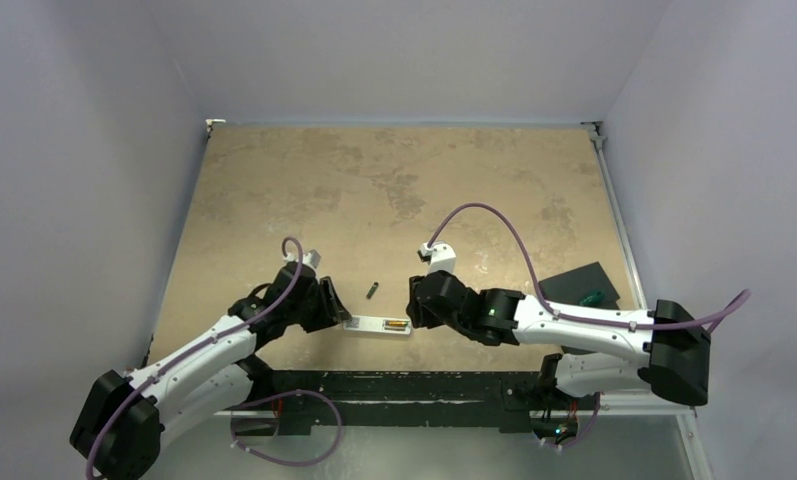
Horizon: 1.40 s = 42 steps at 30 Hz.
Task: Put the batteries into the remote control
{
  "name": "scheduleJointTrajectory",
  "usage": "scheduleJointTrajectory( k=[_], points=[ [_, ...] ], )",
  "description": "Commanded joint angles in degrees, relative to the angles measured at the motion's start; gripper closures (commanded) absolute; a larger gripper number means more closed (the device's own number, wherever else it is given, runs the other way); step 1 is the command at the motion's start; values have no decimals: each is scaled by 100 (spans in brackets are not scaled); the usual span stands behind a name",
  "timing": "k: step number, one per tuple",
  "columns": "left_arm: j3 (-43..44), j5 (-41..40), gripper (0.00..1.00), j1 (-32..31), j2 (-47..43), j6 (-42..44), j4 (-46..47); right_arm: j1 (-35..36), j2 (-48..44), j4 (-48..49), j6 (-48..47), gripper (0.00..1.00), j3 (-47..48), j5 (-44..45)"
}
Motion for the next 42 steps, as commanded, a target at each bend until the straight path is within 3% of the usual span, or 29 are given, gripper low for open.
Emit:
scheduleJointTrajectory(
  k=[1,42],
  points=[
    [-102,117,58,-56,112,-64,537,-27,39,213,177,59,-30,1],
    [-378,353,69,-91,216,-31,1042,-27,1148,404,752,68,211,-209]
  ],
)
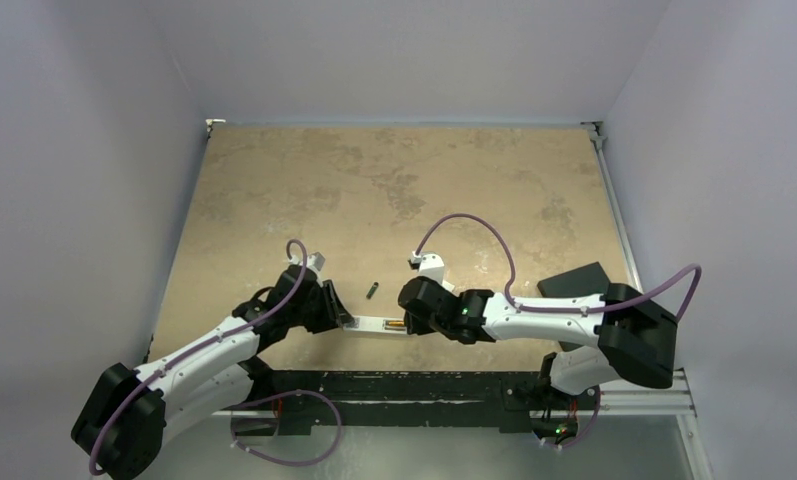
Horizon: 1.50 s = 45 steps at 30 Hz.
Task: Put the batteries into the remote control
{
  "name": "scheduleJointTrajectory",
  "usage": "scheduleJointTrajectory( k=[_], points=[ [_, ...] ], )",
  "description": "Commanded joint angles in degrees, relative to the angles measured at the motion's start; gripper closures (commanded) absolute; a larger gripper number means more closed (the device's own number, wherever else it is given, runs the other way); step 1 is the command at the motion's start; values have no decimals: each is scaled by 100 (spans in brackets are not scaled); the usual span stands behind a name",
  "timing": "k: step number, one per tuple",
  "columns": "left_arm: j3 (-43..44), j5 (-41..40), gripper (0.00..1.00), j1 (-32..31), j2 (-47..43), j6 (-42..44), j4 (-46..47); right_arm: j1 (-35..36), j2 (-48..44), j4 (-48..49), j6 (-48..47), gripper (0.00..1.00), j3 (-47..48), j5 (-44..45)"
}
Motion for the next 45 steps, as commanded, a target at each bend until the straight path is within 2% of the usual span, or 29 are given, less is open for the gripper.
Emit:
scheduleJointTrajectory(
  k=[1,45],
  points=[
    [-49,106,69,-49,-8,-28,296,-27,20,148,126,68,227,-13],
    [28,135,71,-50,55,33,273,-27,452,267,116,78,463,-238]
  ],
)
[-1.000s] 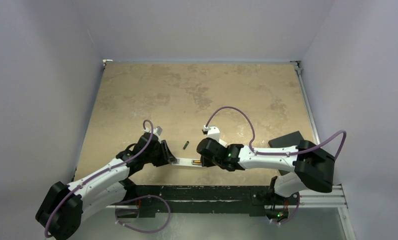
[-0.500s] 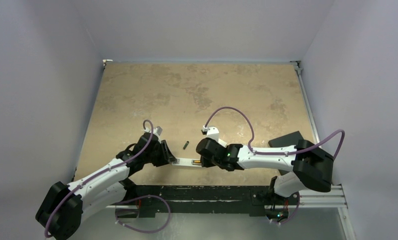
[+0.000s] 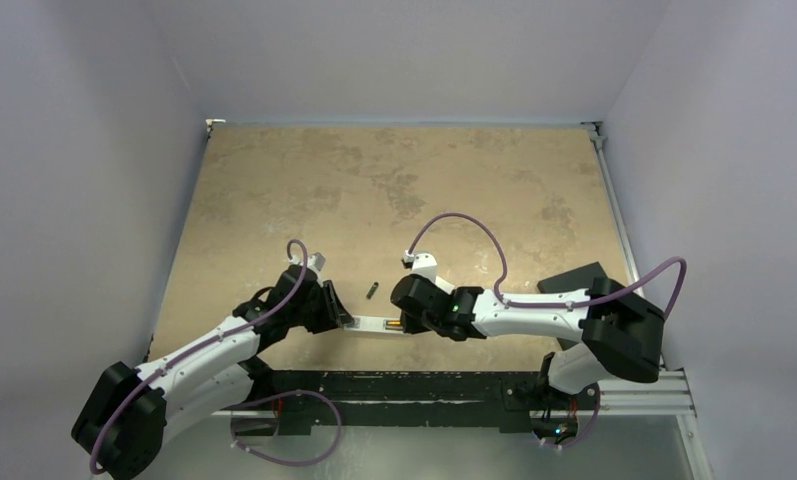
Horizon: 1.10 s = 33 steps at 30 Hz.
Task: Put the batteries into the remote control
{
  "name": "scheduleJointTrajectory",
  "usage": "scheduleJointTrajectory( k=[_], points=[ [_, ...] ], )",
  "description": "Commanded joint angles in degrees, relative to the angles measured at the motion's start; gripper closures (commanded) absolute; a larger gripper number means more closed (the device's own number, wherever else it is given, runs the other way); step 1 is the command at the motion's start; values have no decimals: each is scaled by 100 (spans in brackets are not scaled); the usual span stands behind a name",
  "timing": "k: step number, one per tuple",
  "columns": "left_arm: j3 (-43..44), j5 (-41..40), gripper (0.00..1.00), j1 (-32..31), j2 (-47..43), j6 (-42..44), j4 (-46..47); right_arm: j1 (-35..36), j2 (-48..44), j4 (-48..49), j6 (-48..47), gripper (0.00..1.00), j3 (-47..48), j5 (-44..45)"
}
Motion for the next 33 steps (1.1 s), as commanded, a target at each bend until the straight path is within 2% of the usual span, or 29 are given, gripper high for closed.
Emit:
scheduleJointTrajectory(
  k=[1,18,33],
  points=[
    [54,111,71,-50,16,26,229,-20,60,177,81,79,221,-91],
    [65,116,71,-50,-3,34,221,-20,291,364,84,83,221,-241],
    [65,120,71,-47,-37,46,212,58,630,32,-86,92,369,97]
  ],
)
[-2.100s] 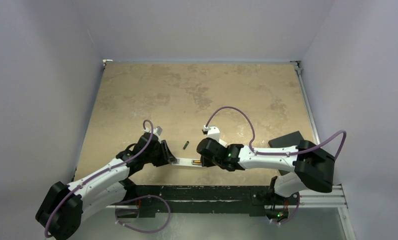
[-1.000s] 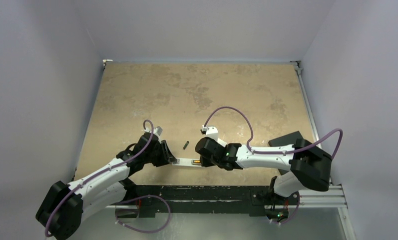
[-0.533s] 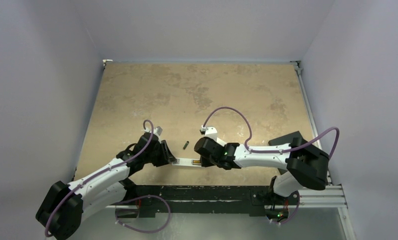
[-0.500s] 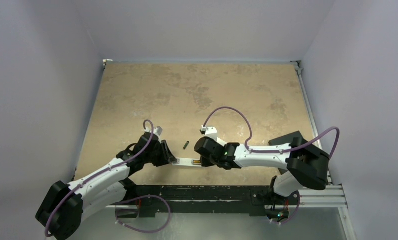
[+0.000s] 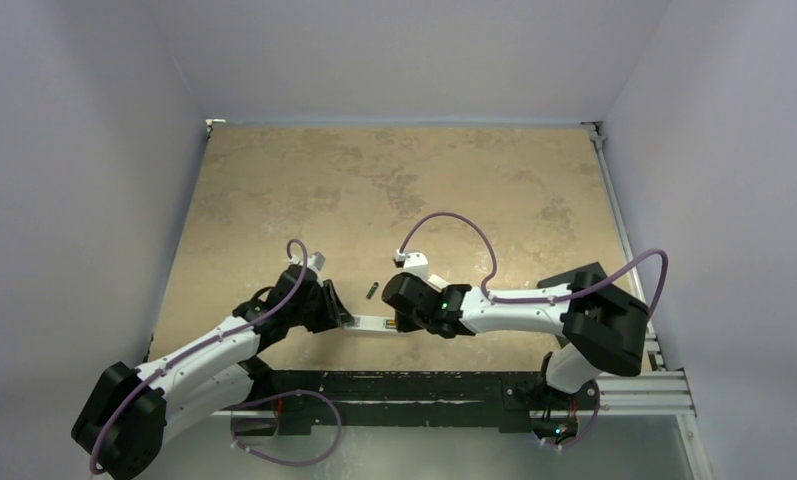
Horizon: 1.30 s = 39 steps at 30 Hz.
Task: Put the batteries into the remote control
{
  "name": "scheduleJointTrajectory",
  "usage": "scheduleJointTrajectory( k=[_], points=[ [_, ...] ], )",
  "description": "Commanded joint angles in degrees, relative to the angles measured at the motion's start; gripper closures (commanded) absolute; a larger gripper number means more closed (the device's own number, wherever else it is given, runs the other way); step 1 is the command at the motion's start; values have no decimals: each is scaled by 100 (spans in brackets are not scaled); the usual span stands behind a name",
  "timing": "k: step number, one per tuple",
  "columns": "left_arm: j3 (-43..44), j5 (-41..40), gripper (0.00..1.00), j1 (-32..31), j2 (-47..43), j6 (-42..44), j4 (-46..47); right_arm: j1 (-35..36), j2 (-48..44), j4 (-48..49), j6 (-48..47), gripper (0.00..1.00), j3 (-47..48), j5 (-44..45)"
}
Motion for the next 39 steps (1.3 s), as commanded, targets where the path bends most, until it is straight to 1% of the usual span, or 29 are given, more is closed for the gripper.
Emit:
scheduleJointTrajectory(
  k=[1,7,11,16,20,24,29,32,35,39],
  points=[
    [59,124,71,-52,-43,43,168,65,156,-152,-40,92,127,161],
    [75,100,71,-52,-94,52,113,85,15,-328,-30,92,290,284],
    [87,60,70,-52,-161,67,33,96,-179,-557,-55,89,465,467],
    [85,11,70,-52,-246,89,-101,113,-503,-665,-110,87,543,532],
    [150,-45,69,-52,-326,91,-218,139,-720,-695,-136,87,483,481],
    [316,-140,66,-52,-358,149,-397,173,-906,-656,-143,87,361,375],
    [580,-149,63,-52,-442,203,-617,196,-1224,-514,-198,83,84,240],
    [654,-11,61,-52,-466,171,-685,193,-1317,-627,-203,82,8,323],
    [672,440,59,-52,-514,62,-668,193,-1382,-657,-308,81,-62,280],
    [579,869,55,-51,-693,-144,-633,159,-1526,-718,-489,78,-171,538]
  ],
)
